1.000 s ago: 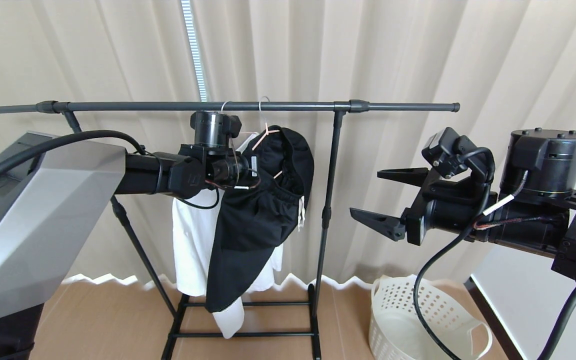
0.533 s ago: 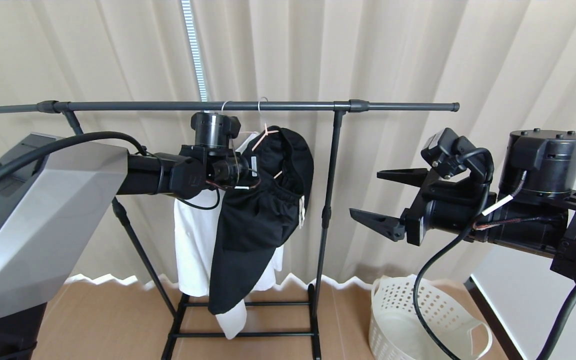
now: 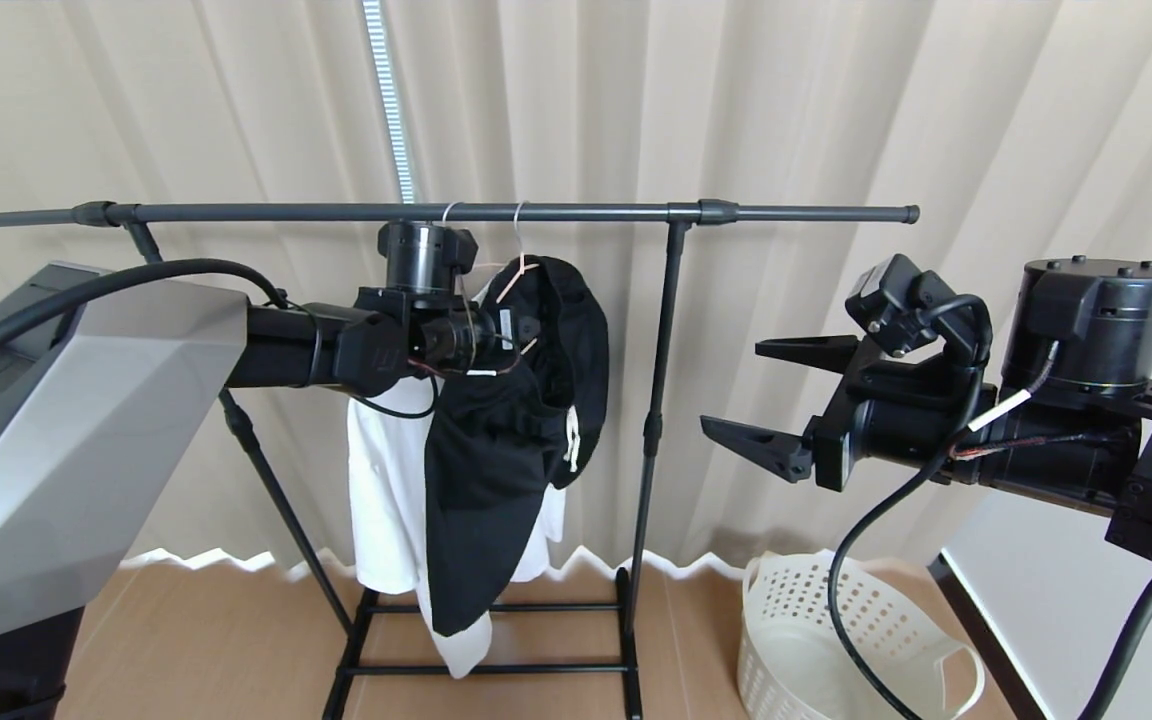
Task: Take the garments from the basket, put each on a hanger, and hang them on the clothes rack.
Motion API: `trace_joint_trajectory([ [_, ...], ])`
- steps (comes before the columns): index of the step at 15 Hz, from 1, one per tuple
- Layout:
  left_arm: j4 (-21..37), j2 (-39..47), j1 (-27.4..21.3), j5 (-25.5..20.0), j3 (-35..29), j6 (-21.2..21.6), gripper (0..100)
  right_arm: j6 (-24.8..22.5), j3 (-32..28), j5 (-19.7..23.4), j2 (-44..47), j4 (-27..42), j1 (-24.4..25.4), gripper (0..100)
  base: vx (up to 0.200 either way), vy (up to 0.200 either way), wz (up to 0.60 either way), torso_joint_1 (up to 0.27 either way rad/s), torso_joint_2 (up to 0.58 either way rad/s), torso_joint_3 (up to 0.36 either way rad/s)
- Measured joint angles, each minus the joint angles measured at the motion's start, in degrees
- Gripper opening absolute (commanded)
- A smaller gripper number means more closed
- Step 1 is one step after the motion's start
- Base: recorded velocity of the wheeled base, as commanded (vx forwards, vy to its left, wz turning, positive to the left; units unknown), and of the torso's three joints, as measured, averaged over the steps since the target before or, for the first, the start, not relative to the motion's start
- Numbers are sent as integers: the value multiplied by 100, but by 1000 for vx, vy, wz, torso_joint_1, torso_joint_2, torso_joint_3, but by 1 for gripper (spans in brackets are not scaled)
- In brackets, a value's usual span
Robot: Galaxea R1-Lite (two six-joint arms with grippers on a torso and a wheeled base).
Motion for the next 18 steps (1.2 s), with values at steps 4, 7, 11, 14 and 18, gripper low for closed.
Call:
trace_joint_trajectory([
  [4,10,-177,12,0,144,2,100,1,-13,0,11,-139,0,100,0,0,0,0,0,0],
  [7,11,-367,-2,-2,265,5,100,9,-2,0,24,-271,-5,100,0,0,0,0,0,0],
  [11,10,-775,4,-2,657,0,100,9,-16,0,27,-273,-9,100,0,0,0,0,0,0],
  [14,-4,-1247,15,0,1217,-6,100,17,6,10,-20,-279,-5,100,0,0,0,0,0,0],
  [18,-375,-2035,15,-5,2283,-1,100,55,-7,7,-157,-276,0,100,0,0,0,0,0,0],
])
